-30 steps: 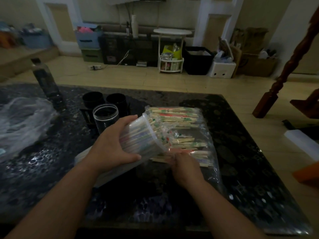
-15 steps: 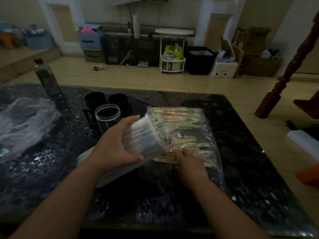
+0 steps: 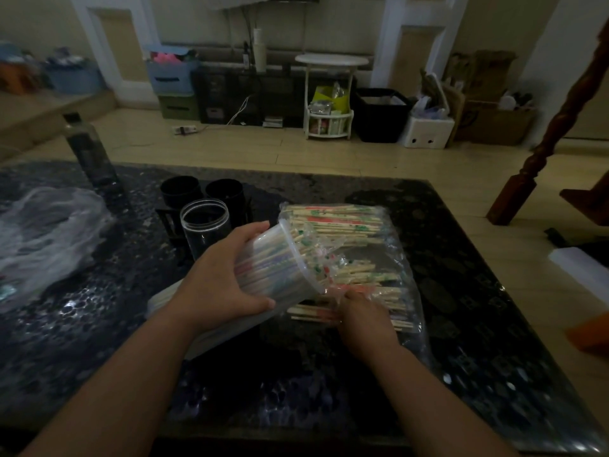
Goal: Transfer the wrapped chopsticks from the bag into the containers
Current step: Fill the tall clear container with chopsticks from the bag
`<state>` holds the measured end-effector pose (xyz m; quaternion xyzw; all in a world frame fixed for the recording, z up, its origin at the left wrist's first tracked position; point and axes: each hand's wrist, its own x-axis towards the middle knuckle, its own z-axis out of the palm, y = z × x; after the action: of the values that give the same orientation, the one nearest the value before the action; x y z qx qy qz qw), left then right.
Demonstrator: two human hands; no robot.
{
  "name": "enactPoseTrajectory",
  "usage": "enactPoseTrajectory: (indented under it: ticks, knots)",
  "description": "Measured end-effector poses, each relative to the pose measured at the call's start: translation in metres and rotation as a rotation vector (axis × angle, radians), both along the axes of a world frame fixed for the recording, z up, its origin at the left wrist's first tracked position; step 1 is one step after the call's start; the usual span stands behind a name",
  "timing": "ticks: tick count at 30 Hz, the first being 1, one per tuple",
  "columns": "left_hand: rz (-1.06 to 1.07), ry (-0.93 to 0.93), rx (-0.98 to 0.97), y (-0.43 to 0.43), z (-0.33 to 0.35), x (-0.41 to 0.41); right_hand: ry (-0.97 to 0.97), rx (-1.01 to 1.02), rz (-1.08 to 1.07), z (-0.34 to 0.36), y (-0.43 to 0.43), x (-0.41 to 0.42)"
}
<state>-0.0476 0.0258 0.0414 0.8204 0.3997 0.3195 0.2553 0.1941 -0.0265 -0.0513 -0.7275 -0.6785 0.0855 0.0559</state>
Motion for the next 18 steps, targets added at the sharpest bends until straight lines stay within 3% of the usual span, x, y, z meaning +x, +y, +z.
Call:
enactPoseTrajectory:
  ticks: [18]
  knots:
    - [-0.009, 0.005, 0.024, -0.0001, 0.0002, -0.0002, -0.098, -0.005, 0.029, 0.0054, -0.0080, -0.0083]
